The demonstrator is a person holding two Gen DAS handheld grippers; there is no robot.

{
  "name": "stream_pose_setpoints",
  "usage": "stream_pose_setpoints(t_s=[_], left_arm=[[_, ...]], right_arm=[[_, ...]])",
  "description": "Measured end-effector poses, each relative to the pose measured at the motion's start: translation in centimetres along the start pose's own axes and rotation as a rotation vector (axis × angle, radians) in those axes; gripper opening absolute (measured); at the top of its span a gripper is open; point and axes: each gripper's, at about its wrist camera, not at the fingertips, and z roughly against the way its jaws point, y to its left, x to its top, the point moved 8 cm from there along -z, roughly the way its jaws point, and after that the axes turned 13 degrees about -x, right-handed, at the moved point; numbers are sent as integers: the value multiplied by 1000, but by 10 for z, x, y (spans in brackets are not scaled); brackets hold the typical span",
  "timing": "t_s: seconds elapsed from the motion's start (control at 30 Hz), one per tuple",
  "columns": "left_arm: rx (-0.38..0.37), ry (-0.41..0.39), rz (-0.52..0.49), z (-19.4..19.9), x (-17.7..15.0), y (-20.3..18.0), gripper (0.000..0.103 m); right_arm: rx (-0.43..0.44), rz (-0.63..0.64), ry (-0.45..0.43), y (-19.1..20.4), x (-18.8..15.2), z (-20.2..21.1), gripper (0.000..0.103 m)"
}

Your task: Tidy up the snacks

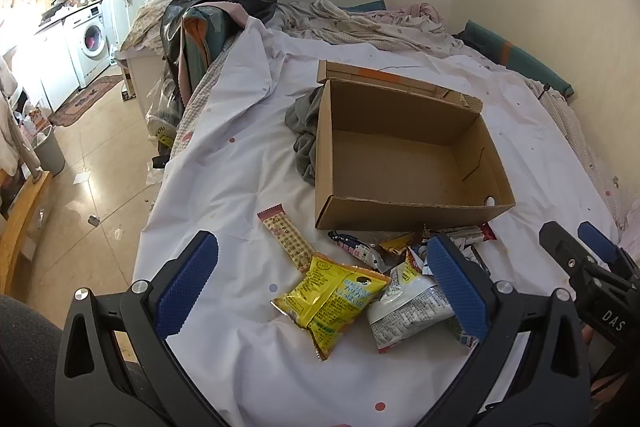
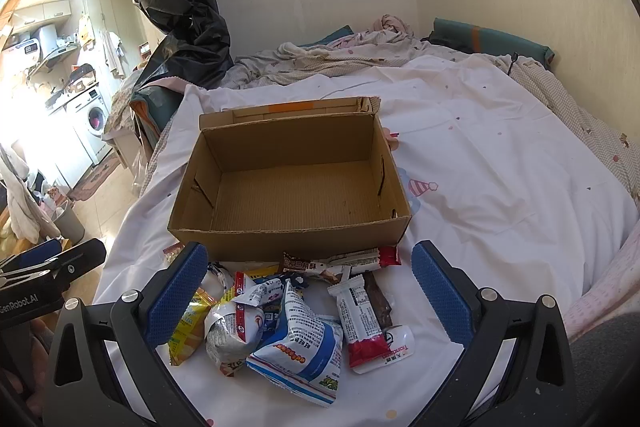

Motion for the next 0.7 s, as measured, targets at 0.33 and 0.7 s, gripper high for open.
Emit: stream_pose_setpoints(t_s=[0.33,0.7], left_arm=[[1,-8,6,1,1,2,103],[7,-8,0,1,1,0,103]], right_arm=[[1,0,0,0,-1,-1,103],[-3,-1,4,1,-3,-2,103]])
